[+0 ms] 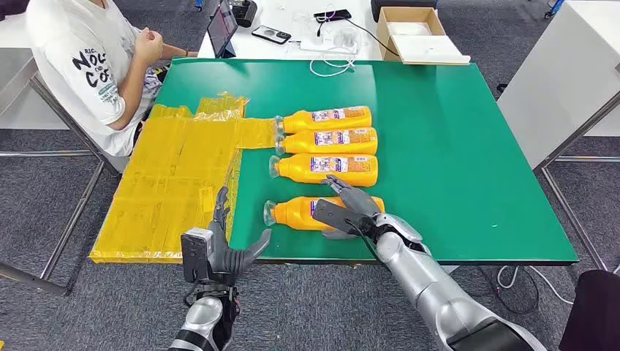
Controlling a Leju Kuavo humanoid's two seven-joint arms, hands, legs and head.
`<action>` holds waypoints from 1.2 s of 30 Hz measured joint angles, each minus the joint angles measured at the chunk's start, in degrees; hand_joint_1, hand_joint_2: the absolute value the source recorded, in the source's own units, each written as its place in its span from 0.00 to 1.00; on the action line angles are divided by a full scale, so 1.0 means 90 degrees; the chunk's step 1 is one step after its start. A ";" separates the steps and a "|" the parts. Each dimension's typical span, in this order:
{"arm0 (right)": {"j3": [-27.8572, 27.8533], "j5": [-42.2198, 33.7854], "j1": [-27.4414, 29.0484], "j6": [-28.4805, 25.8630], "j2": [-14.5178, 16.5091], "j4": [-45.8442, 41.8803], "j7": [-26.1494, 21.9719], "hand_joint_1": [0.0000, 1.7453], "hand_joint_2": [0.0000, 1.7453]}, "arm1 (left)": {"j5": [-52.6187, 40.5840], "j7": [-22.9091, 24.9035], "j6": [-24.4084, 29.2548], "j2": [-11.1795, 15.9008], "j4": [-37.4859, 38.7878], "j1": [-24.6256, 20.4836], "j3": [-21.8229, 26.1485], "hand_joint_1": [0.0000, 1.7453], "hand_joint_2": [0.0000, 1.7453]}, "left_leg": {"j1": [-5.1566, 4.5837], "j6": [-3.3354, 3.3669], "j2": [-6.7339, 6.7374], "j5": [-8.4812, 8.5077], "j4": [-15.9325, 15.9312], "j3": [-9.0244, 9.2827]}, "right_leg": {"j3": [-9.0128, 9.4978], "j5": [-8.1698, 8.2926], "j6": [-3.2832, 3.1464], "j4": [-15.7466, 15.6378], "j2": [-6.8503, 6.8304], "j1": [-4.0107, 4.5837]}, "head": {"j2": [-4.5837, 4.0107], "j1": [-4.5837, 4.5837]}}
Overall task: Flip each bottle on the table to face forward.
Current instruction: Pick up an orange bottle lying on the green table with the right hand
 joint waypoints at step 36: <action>0.1004 0.0113 -0.0638 0.0175 -0.0200 0.0929 0.0800 1.00 1.00 | 0.0107 0.0058 -0.0087 0.0001 0.0335 -0.0144 0.0100 0.00 1.00 | 0.0000 0.0001 0.0001 -0.0005 0.0000 0.0089 | 0.0080 -0.0004 -0.0002 -0.0005 0.0002 0.0000 | 0.0000 0.0000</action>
